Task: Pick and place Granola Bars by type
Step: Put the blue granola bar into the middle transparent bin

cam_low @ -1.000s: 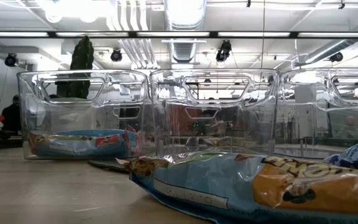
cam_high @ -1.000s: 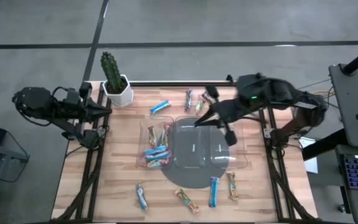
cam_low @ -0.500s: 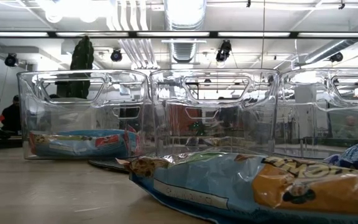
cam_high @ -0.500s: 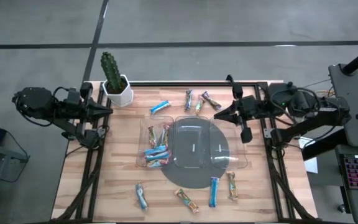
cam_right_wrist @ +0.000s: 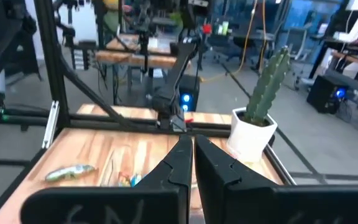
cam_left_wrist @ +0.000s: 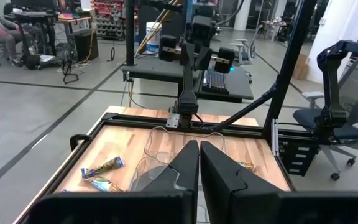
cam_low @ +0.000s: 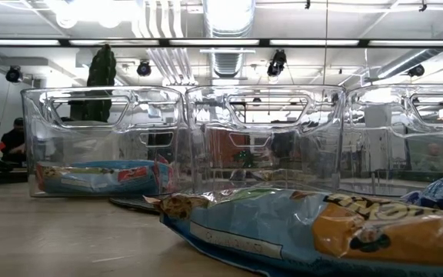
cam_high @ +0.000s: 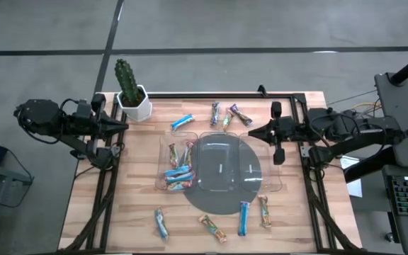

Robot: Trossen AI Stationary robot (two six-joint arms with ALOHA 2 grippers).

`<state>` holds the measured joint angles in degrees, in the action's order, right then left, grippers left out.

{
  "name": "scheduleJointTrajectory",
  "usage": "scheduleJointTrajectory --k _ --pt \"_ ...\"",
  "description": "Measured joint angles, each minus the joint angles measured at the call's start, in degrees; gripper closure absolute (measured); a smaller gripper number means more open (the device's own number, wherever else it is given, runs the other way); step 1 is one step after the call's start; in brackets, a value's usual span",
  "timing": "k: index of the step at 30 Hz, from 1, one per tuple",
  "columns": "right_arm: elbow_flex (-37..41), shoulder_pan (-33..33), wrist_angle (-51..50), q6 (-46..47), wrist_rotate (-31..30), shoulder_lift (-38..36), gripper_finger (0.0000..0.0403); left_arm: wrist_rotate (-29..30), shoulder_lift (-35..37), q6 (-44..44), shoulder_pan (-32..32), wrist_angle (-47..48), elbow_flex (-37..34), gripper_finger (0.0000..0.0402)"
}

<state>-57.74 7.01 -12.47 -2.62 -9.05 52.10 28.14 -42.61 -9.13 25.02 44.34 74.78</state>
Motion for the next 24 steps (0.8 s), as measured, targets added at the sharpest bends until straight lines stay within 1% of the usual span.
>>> scheduleJointTrajectory --k 3,6,9,13,16,19,24 --pt "5.30 -0.07 6.98 -0.08 -0.16 -1.74 0.0394 0.02 -0.17 0.17 -0.02 0.02 0.00 0.0402" --pt "9.99 -0.15 16.18 -1.21 -0.42 -3.24 0.0394 0.00 -0.26 0.24 0.00 0.02 -0.09 0.0402" --pt "13.22 -0.13 22.93 -0.91 -3.65 -4.01 0.0394 0.02 -0.22 1.40 0.00 -0.73 -0.77 0.0402" --pt "13.93 -0.15 24.41 4.24 -10.45 -4.07 0.0394 -0.01 0.81 3.64 -0.01 -3.34 -3.92 0.0402" --pt "13.50 -0.15 24.35 5.23 -12.02 -3.92 0.0394 0.41 2.22 3.22 -0.09 -5.06 -7.12 0.0402" --pt "12.93 -0.15 24.32 4.12 -12.36 -3.96 0.0394 3.42 3.45 2.46 -0.17 -8.63 -11.00 0.0402" --pt "12.07 -0.34 23.35 3.66 -16.93 -4.11 0.0394 8.86 4.91 0.94 -0.20 -12.13 -17.35 0.0402"
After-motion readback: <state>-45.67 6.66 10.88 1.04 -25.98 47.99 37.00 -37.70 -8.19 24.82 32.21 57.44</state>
